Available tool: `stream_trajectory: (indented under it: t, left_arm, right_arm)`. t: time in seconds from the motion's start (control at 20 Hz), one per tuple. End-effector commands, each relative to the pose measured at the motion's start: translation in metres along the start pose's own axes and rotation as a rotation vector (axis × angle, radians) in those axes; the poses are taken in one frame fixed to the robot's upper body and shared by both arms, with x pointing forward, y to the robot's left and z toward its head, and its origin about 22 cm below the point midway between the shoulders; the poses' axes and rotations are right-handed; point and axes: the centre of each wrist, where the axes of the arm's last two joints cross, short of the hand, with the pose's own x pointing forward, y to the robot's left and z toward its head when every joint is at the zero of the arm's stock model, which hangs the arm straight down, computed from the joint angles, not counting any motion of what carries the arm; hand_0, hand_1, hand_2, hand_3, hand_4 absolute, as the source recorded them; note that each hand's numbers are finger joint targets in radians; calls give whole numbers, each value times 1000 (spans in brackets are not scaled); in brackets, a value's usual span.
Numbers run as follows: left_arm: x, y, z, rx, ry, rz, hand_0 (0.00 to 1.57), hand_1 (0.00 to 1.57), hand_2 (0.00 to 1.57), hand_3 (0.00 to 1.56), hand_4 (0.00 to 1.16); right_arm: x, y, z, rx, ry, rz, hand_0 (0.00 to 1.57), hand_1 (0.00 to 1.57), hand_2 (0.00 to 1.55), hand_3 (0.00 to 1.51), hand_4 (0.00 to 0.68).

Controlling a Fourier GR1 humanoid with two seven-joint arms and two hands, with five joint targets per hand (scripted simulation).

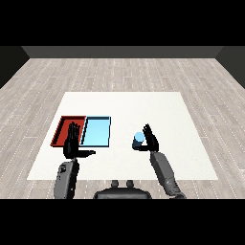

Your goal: Pick the blue can and put it in the blue box

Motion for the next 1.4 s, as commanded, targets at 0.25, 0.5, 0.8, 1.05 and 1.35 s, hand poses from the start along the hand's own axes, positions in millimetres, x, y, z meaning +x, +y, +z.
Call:
stream_trajectory:
  t: [0.25, 0.5, 0.8, 1.05, 1.35]
  left_arm:
    - [8, 2, -5, 6, -5, -13, 0, 0, 0, 0, 0]
    - [11, -18, 12, 20, -9, 5, 0, 0, 0, 0, 0]
    - [0, -3, -2, 3, -4, 10, 0, 0, 0, 0, 0]
    - [4, 14, 2, 17, -2, 0, 0, 0, 0, 0, 0]
    - [24, -5, 8, 13, 1, 14, 0, 0, 0, 0, 0]
  right_arm:
    - [-11, 10, 3, 5, 11, -5, 0, 0, 0, 0, 0]
    - [-8, 17, -18, 20, 35, -1, 0, 0, 0, 0, 0]
    - [-11, 23, -20, 35, 42, -8, 0, 0, 0, 0, 0]
    - [1, 8, -28, -5, 29, 8, 0, 0, 0, 0, 0]
    - [-8, 29, -24, -66, 98, 162, 1563, 1563, 1481, 1445, 659]
